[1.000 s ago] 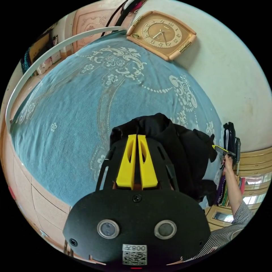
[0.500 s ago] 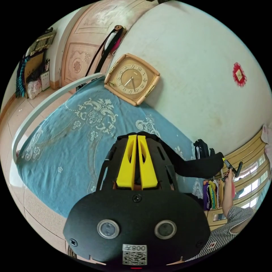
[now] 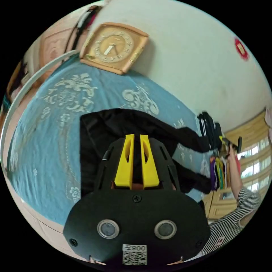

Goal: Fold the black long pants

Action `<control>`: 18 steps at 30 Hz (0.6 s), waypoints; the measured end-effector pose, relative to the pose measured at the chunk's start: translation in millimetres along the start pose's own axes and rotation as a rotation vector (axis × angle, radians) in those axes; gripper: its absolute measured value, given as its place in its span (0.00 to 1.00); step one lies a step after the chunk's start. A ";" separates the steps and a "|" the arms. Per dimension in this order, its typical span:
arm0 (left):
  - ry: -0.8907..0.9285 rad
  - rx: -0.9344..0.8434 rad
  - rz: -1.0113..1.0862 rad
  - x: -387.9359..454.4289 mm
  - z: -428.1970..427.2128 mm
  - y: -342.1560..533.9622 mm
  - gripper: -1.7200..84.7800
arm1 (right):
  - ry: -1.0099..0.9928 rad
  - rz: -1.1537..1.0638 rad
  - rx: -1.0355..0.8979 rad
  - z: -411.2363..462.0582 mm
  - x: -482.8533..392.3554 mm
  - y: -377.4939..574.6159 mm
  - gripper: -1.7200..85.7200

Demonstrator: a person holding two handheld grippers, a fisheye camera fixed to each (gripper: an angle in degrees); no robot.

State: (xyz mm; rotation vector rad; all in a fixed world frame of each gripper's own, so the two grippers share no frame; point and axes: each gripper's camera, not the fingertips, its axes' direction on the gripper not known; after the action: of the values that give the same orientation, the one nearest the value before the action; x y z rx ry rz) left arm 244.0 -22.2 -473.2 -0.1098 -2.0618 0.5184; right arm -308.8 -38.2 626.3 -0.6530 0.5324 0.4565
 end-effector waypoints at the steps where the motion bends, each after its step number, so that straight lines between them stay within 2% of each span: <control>1: 0.018 -0.018 0.046 15.4 8.8 -2.0 0.09 | -0.005 -0.015 -0.009 4.2 3.2 13.4 0.07; 5: 0.047 -0.130 0.340 133.3 76.9 -20.0 0.11 | 0.024 0.013 -0.056 25.6 29.4 57.9 0.09; 8: -0.027 -0.169 0.524 214.4 122.0 -33.0 0.12 | 0.028 0.123 -0.074 44.8 70.4 90.1 0.10; 10: -0.065 -0.178 0.617 257.5 145.5 -39.6 0.13 | -0.052 0.241 -0.071 60.4 106.8 110.4 0.11; 15: -0.268 -0.234 0.832 348.7 211.4 -56.5 0.13 | -0.193 0.391 -0.032 90.9 156.6 133.4 0.12; 18: -0.426 -0.266 0.875 373.5 240.0 -64.4 0.10 | -0.241 0.454 -0.015 108.4 179.8 140.9 0.12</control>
State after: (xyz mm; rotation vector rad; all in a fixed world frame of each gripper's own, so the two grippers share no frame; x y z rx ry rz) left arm -145.6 -50.9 -252.7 -1.1817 -2.4286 0.8335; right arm -213.2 175.1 529.8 -0.4802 0.4464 0.9539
